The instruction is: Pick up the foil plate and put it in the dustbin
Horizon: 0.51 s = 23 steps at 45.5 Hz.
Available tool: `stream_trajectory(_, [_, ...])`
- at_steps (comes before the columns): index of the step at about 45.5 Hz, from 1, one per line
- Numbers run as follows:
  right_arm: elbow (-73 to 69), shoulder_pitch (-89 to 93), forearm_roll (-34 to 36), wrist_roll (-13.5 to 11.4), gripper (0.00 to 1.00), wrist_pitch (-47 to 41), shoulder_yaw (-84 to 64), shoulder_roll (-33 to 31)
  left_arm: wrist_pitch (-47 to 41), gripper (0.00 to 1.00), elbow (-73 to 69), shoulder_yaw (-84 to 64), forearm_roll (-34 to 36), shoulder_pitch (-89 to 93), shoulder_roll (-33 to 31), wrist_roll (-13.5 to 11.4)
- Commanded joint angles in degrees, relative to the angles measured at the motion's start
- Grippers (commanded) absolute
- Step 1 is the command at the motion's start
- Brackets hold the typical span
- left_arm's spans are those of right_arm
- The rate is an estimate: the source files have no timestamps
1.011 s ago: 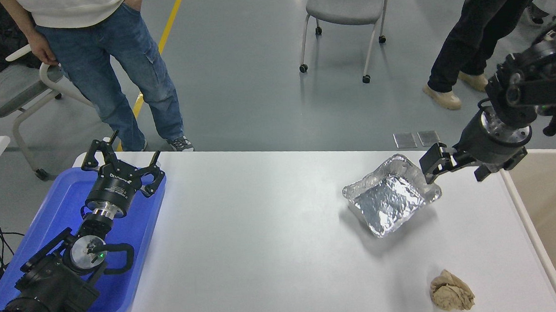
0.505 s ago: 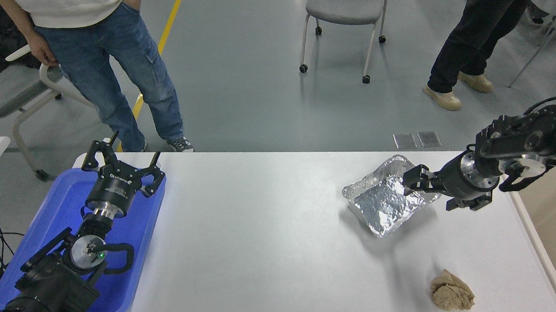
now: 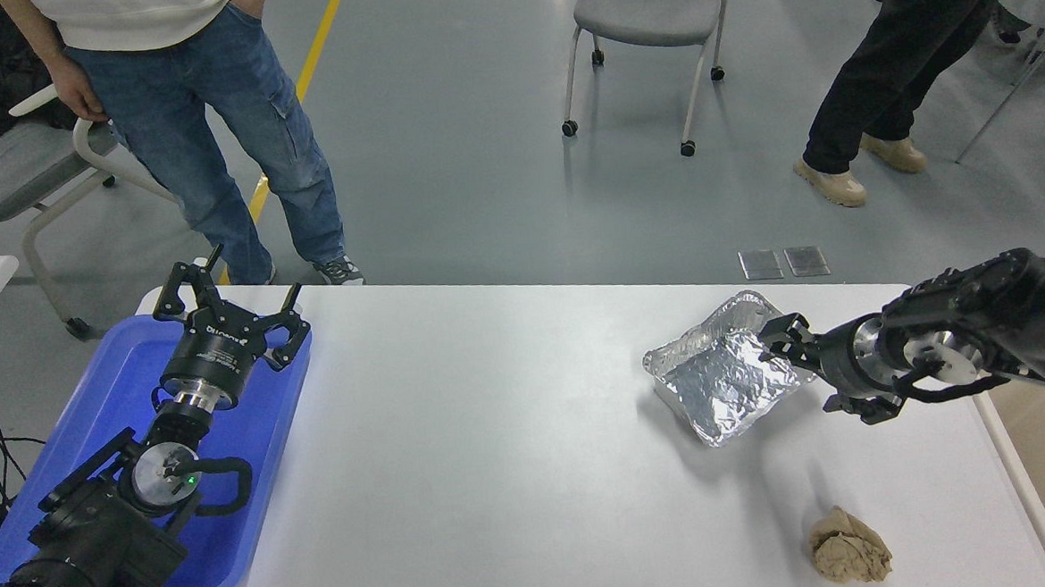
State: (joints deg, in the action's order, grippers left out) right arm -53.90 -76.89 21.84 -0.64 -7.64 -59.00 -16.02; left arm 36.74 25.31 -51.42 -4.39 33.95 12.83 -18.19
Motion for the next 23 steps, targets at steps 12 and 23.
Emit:
stream_trajectory(12, [13.3,10.7,0.7,-0.1,1.00,2.2,3.5,6.0,0.0,1.00,0.0,0.0,0.0,0.1,0.0,0.0])
stream_trajectory(23, [14.1,13.3,-3.1,-0.1,0.92,7.7,7.9,6.8,0.0,1.00,0.0,0.0,0.0,0.1,0.0,0.0])
